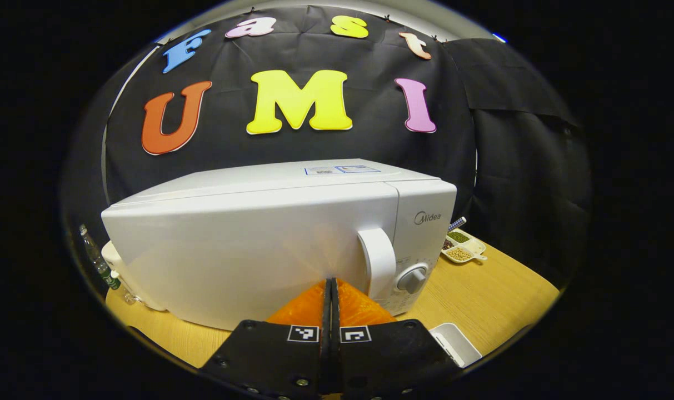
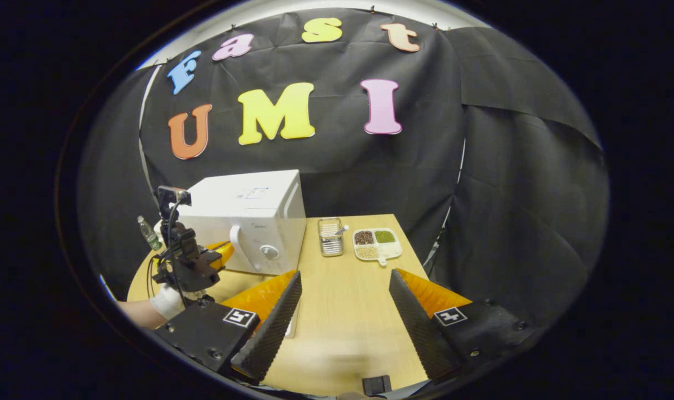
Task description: Open the microwave oven with the left hand, put the food in, and close the microwave oven.
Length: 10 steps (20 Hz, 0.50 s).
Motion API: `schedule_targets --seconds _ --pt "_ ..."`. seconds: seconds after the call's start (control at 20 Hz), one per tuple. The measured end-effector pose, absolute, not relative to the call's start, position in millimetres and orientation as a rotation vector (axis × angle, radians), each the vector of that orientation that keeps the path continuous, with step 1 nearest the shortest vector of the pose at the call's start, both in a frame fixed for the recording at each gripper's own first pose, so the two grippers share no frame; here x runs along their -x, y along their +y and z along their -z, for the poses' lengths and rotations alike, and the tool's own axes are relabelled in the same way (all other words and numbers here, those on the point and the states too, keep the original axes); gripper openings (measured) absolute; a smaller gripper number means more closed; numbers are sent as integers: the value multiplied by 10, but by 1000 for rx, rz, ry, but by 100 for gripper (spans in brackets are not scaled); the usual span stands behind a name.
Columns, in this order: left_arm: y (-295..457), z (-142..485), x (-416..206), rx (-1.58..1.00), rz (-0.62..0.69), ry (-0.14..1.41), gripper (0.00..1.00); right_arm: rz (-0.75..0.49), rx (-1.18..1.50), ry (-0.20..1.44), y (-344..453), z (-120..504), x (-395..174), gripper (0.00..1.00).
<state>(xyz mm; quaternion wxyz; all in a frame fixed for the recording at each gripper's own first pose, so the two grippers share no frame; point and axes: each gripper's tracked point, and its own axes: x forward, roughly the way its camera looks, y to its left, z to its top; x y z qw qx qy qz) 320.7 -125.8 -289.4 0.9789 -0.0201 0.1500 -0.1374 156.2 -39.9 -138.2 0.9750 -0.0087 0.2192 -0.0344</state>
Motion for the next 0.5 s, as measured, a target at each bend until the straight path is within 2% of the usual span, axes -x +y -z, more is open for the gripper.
schedule_targets --seconds 0.15,0.3,0.35,0.5 --pt "-1200 2814 -3028 20 276 285 0 72 5 432 -397 1379 -1514 100" --pt "-990 2813 -2791 -41 206 283 0 77 14 419 -381 1360 -1386 100" --pt "-1028 2822 -2651 -26 232 298 4 83 15 410 -375 1348 -1340 100" --pt "-903 2871 -2343 -92 217 301 95 106 25 393 -361 1348 -1147 100"
